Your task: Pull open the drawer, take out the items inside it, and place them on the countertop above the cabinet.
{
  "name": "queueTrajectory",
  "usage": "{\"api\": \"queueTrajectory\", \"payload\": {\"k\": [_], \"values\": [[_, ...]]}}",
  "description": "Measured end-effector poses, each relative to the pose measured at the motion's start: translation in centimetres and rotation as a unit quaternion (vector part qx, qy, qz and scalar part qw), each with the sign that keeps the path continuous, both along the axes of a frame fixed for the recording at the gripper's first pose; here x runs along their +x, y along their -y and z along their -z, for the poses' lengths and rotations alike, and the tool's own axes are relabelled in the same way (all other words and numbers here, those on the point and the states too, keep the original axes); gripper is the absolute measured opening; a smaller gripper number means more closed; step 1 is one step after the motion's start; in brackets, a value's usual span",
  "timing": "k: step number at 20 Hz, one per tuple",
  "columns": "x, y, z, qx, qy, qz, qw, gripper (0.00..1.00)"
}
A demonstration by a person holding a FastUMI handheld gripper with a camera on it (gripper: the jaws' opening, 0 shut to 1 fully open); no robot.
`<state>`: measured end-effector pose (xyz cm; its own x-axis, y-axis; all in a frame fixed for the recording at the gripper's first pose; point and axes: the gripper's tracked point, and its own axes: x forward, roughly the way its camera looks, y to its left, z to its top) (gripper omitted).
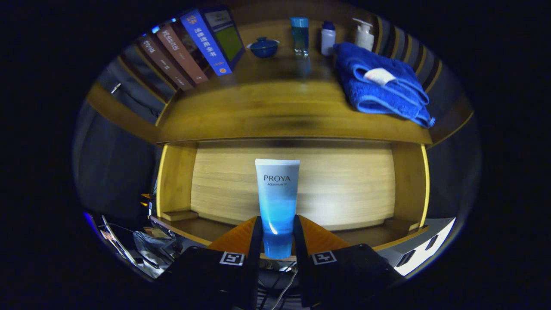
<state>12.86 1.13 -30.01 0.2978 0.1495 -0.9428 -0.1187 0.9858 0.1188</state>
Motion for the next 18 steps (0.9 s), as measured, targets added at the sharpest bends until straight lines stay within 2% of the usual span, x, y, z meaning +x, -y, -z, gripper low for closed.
{"api": "queueTrajectory", "payload": {"k": [4,10,14,18], "values": [[5.0,-1.3,-1.7,0.007,0.011,0.008,1.000,0.42],[12.1,-1.5,0.2,-0.028,0.007,0.023,0.999,0.42],[14.6,-0.6,1.1,-0.067,0.003,0.014,0.998,0.42],[15.6,-0.3,1.5,-0.071,-0.001,0.035,0.997,0.42]]}}
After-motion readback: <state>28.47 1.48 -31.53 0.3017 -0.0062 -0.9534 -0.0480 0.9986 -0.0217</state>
